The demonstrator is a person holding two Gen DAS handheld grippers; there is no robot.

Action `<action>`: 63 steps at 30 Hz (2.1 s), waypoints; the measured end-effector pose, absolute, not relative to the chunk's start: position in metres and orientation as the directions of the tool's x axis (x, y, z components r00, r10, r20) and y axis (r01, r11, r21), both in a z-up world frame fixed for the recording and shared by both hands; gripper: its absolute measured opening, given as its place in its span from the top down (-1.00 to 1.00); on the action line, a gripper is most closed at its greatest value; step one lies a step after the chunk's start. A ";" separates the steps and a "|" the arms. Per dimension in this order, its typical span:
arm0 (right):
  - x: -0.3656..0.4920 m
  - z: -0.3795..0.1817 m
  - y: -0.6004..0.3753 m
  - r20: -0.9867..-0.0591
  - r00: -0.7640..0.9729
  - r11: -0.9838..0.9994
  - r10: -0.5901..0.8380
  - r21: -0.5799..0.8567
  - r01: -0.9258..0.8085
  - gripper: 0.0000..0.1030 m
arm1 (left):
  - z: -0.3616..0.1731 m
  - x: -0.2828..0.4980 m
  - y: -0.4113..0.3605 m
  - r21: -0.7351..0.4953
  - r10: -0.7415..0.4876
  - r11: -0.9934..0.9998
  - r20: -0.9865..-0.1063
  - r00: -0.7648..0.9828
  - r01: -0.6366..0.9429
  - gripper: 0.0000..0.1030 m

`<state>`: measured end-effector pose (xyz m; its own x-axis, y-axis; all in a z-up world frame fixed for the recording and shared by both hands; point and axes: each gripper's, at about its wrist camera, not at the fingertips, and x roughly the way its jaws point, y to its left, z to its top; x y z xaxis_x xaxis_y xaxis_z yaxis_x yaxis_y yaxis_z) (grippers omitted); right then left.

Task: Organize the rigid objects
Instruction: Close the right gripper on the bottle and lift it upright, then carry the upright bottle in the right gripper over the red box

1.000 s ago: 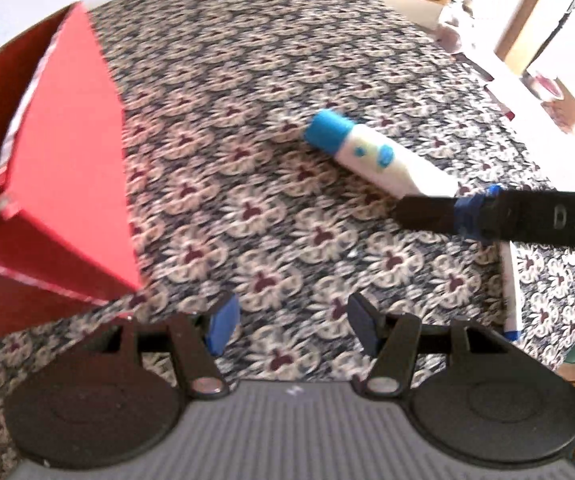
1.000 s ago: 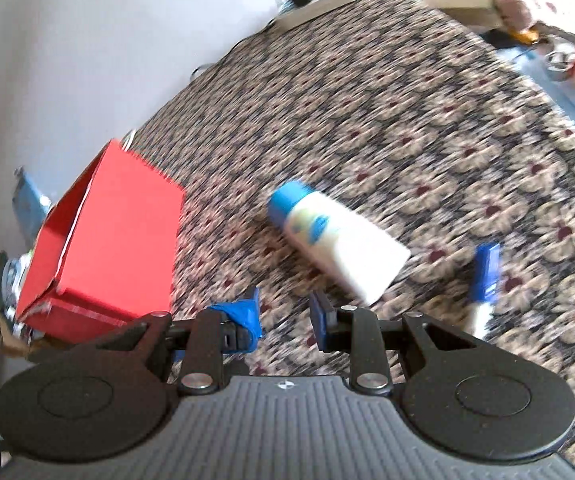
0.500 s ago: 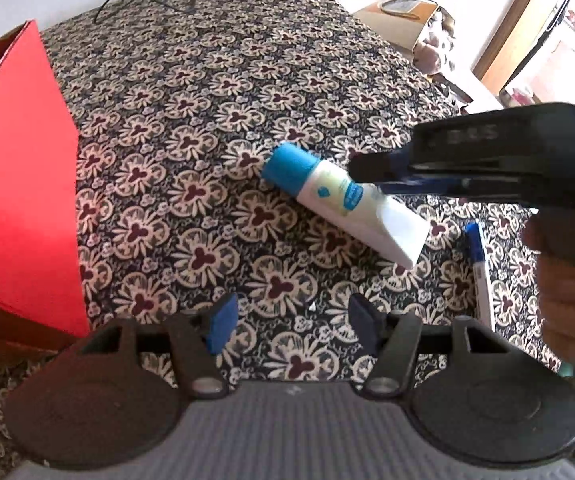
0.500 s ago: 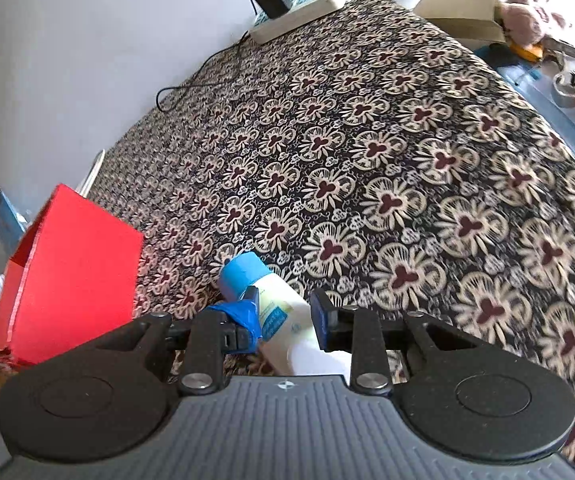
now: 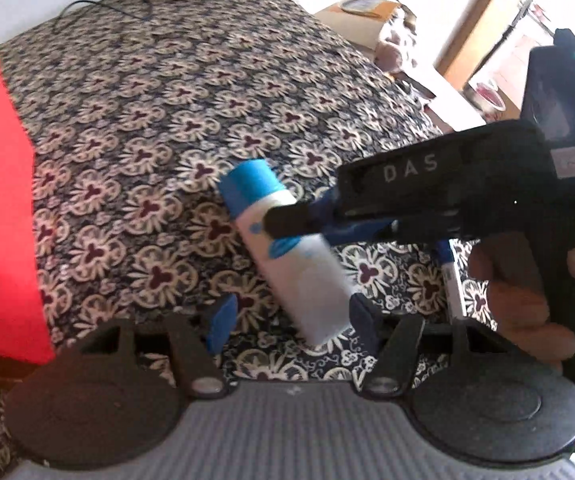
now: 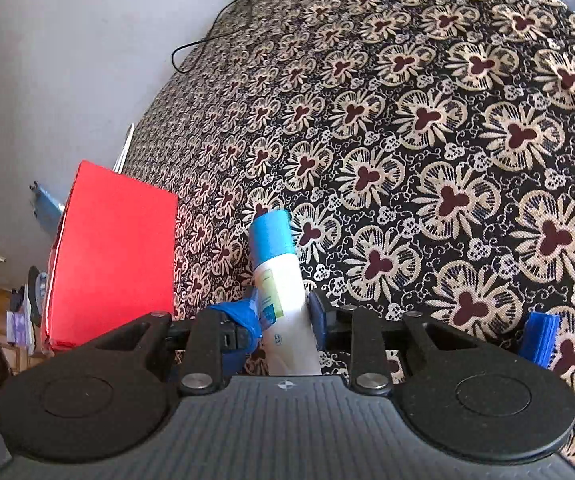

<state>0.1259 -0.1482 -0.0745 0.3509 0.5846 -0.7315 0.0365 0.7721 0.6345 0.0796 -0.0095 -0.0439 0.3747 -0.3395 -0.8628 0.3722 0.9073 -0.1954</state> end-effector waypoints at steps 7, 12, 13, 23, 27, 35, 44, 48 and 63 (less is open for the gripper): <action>0.128 -0.080 -0.152 -0.712 0.334 0.742 0.618 0.668 0.050 0.84 | -0.051 0.098 -0.020 -0.194 -0.338 0.904 -0.870 0.358 0.382 -0.31; 0.136 -0.085 -0.161 -0.697 0.328 0.724 0.638 0.688 0.053 0.84 | -0.054 0.106 -0.024 -0.185 -0.335 0.903 -0.868 0.366 0.388 -0.34; 0.136 -0.084 -0.164 -0.694 0.327 0.720 0.642 0.692 0.055 0.84 | -0.054 0.107 -0.024 -0.185 -0.334 0.904 -0.867 0.370 0.385 -0.34; 0.134 -0.083 -0.173 -0.669 0.327 0.700 0.667 0.713 0.030 0.75 | -0.055 0.111 -0.024 -0.190 -0.343 0.902 -0.862 0.374 0.389 0.00; 0.133 -0.083 -0.167 -0.670 0.324 0.703 0.668 0.711 0.020 0.80 | -0.054 0.108 -0.028 -0.180 -0.341 0.897 -0.863 0.373 0.403 0.34; 0.120 -0.073 -0.156 -0.670 0.337 0.716 0.662 0.698 -0.019 0.81 | -0.047 0.098 -0.017 -0.200 -0.355 0.897 -0.857 0.373 0.395 0.42; 0.105 -0.041 -0.124 -0.638 0.386 0.708 0.666 0.704 -0.058 0.81 | -0.017 0.072 0.001 -0.164 -0.365 0.890 -0.817 0.447 0.425 0.42; 0.099 -0.022 -0.102 -0.622 0.413 0.710 0.665 0.699 -0.090 0.81 | 0.000 0.061 0.018 -0.161 -0.379 0.888 -0.787 0.487 0.430 0.42; 0.098 0.028 -0.008 -0.547 0.468 0.690 0.693 0.692 -0.213 0.81 | 0.068 0.035 0.120 -0.151 -0.412 0.889 -0.672 0.615 0.432 0.42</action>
